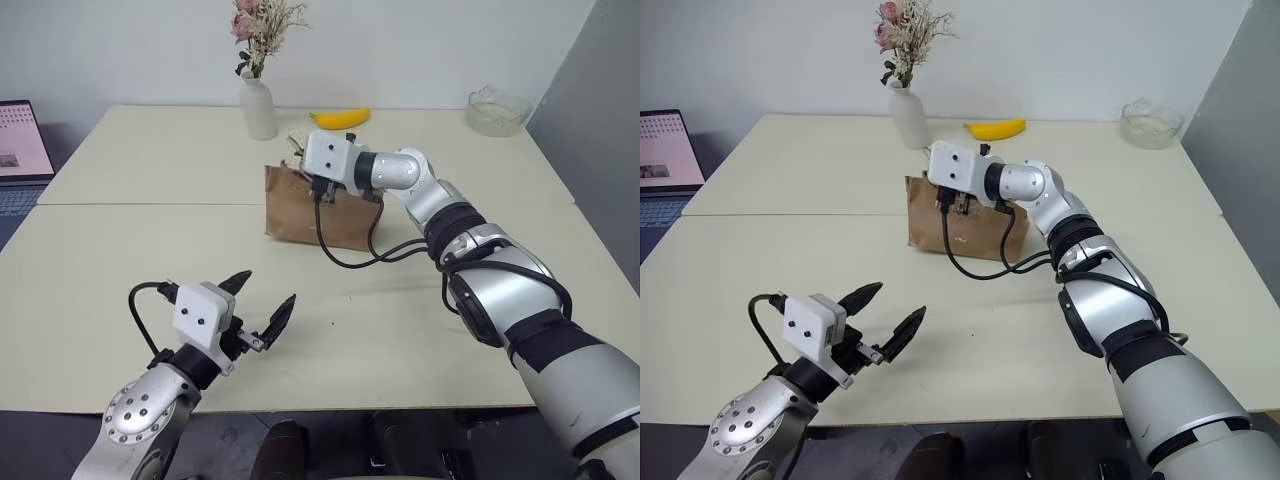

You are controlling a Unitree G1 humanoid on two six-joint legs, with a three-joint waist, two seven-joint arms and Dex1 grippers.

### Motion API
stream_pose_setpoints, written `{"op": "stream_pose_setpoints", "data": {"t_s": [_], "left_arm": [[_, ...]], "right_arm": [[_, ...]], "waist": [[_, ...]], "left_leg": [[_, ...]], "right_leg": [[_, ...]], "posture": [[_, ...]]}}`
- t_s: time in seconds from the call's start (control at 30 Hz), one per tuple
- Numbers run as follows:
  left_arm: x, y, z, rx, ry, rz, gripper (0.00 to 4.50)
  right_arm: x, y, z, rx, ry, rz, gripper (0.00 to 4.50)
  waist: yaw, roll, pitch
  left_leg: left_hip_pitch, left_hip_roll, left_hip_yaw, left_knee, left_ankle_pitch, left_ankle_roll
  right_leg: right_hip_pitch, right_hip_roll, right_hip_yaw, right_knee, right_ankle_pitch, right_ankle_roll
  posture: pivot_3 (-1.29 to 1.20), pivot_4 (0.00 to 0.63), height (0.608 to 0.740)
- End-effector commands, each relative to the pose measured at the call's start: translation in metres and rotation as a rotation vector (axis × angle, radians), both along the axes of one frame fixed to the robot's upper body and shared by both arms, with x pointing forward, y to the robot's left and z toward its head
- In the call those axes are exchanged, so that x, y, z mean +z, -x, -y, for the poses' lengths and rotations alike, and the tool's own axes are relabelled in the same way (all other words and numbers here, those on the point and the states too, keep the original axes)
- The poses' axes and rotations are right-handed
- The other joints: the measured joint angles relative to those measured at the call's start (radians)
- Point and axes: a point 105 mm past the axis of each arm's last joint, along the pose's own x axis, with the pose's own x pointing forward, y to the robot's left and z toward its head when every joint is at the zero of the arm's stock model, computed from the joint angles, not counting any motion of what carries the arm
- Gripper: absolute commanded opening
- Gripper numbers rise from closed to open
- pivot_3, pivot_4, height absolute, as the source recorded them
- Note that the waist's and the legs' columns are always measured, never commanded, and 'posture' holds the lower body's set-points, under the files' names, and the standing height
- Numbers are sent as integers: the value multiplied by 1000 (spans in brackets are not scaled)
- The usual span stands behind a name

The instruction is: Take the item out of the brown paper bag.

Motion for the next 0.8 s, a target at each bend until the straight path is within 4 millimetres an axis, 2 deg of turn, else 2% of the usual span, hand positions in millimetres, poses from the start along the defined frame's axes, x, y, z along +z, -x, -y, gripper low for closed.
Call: {"op": "stream_pose_setpoints", "data": {"t_s": [0.03,0.13,0.17,0.33,0.53,0.6,0.67,0.77,0.8], "left_arm": [[6,1,7,-33,-10,27,4336],[6,1,9,-48,-9,28,4336],[6,1,10,-52,-9,28,4336],[4,0,10,-66,-16,24,4336],[6,-3,9,-90,-25,28,4336],[7,-4,7,-91,-27,31,4336],[9,-5,3,-88,-36,37,4336],[10,-5,-2,-84,-47,34,4336],[9,-5,-4,-80,-53,30,4336]], "right_arm": [[32,-1,6,8,-44,0,2753],[44,-1,13,11,-82,-46,3813],[49,-1,16,17,-101,-64,4045],[83,3,38,60,-248,-158,4045],[99,11,79,86,-326,-184,4045],[89,19,96,88,-318,-216,4045],[65,35,112,98,-292,-289,4045],[33,59,118,77,-313,-400,4045],[16,65,116,48,-324,-440,4045]], "waist": [[0,0,0],[0,0,0],[0,0,0],[0,0,0],[3,0,0],[4,0,0],[10,-2,-1],[11,-1,-1],[7,-1,0]], "left_leg": [[0,0,0,0,0,0],[0,0,0,0,0,0],[0,0,0,0,0,0],[0,0,0,0,0,0],[0,0,-1,0,0,0],[0,0,-1,0,0,0],[0,0,-2,0,0,0],[-1,0,-2,0,0,0],[-1,0,-2,0,0,0]], "right_leg": [[0,0,0,0,0,0],[0,0,0,0,0,0],[0,0,0,0,0,0],[0,0,0,0,0,0],[1,0,-1,-1,-1,1],[1,0,-1,-1,-1,1],[2,0,-2,-2,-1,1],[2,-1,-2,-2,-1,1],[2,-1,-2,-2,-1,2]], "posture": [[0,150,740],[0,150,740],[0,150,740],[0,150,740],[0,150,740],[0,150,740],[0,150,740],[0,150,740],[0,150,740]]}}
